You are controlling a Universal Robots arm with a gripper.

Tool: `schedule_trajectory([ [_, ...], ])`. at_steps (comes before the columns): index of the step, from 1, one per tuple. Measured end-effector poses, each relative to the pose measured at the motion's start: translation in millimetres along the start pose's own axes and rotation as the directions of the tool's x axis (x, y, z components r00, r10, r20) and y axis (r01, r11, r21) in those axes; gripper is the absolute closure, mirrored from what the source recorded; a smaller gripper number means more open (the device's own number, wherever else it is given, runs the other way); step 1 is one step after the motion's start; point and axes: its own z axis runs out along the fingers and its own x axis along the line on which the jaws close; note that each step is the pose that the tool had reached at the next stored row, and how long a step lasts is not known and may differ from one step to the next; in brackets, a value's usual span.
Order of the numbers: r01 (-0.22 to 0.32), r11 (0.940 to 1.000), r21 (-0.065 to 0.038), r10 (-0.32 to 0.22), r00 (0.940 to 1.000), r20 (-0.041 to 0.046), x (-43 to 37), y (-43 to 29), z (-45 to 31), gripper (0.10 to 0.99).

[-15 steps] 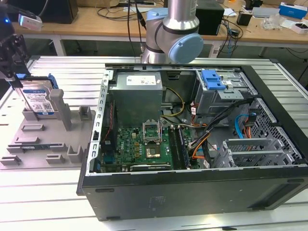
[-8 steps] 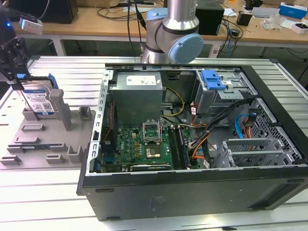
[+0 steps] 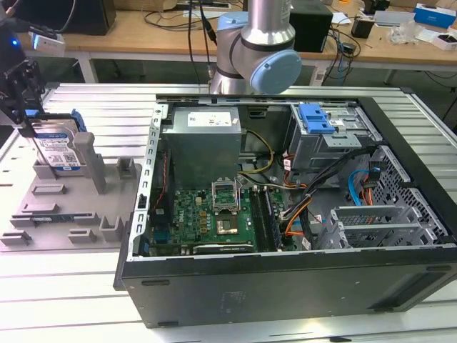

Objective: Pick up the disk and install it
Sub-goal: 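Pick up the disk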

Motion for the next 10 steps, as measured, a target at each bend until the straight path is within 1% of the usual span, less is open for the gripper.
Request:
schedule_trajectory([
  [5, 0.0, 1.0, 0.0, 0.0, 1.0, 0.0002, -0.2, 0.0, 0.4, 0.545],
  [10, 0.0, 1.0, 0.0, 0.0, 1.0, 0.0002, -2.6, 0.1, 0.8, 0.545],
])
